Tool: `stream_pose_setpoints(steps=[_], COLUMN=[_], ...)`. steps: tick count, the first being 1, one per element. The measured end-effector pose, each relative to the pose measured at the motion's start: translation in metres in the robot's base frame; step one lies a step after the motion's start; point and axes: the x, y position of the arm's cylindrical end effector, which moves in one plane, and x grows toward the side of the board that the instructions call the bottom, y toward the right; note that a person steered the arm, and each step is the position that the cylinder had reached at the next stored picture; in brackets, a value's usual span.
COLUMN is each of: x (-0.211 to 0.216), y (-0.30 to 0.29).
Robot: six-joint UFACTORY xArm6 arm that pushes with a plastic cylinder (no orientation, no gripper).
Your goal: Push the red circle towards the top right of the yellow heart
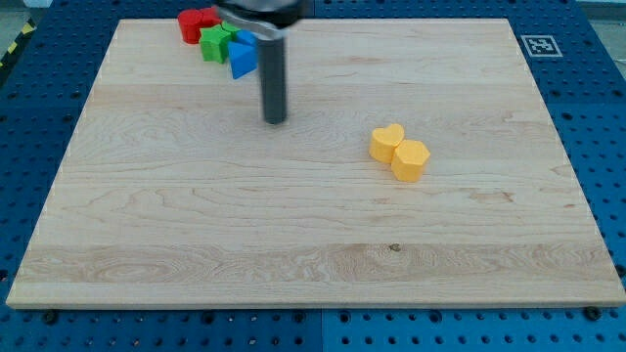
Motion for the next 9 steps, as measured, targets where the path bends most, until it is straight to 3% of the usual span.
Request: stream_pose_setpoints(steps=[1,3,5,6,9], x=[-0.031,-0.134,-0.191,-0.191,-0.191], y=[-0.076,-0.147,-0.137,-0.129,-0.005])
